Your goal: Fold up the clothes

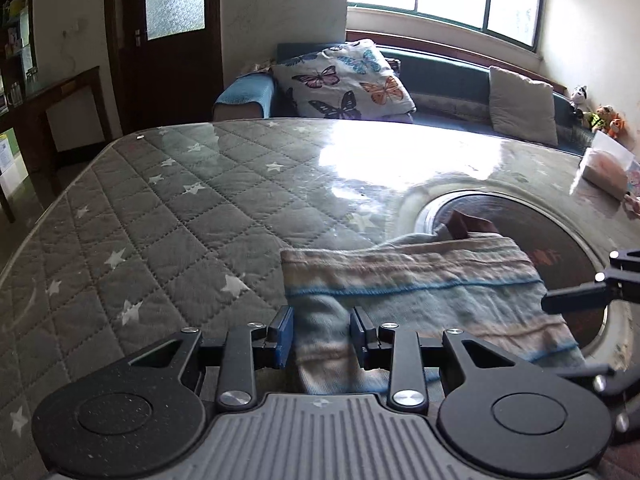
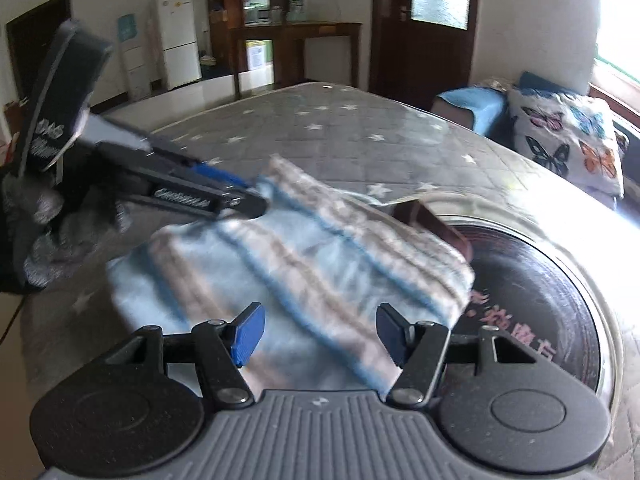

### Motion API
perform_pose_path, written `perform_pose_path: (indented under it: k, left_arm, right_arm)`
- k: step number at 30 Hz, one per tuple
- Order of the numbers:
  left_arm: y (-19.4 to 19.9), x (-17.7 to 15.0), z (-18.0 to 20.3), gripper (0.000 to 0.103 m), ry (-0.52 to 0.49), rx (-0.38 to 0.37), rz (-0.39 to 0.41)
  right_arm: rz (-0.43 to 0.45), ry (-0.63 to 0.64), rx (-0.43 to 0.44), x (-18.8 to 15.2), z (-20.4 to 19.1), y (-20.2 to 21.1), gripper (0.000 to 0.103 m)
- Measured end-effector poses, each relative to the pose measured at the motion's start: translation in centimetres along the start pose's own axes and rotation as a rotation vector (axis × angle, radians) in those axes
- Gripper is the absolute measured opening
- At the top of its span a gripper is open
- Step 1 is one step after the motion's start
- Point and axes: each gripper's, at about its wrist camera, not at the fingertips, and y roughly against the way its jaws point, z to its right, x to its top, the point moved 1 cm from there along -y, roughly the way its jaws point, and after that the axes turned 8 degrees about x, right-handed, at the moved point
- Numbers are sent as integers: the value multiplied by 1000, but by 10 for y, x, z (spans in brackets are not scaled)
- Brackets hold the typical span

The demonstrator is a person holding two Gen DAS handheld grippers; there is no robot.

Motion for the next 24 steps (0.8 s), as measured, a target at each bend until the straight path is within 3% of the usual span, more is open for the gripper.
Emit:
perform_pose_path:
  k: [8, 14, 24]
  left_arm:
    - [-8, 8, -2, 36, 2, 2, 5]
    - [-2, 21, 7, 35, -41, 8, 42]
    - [-23, 21, 1, 39, -14, 9, -2]
  right_arm:
    - [-9, -104, -29, 9, 49, -24, 67]
    - [28, -85, -7, 20, 50, -18, 70]
    - [37, -40, 66, 42, 41, -45, 70]
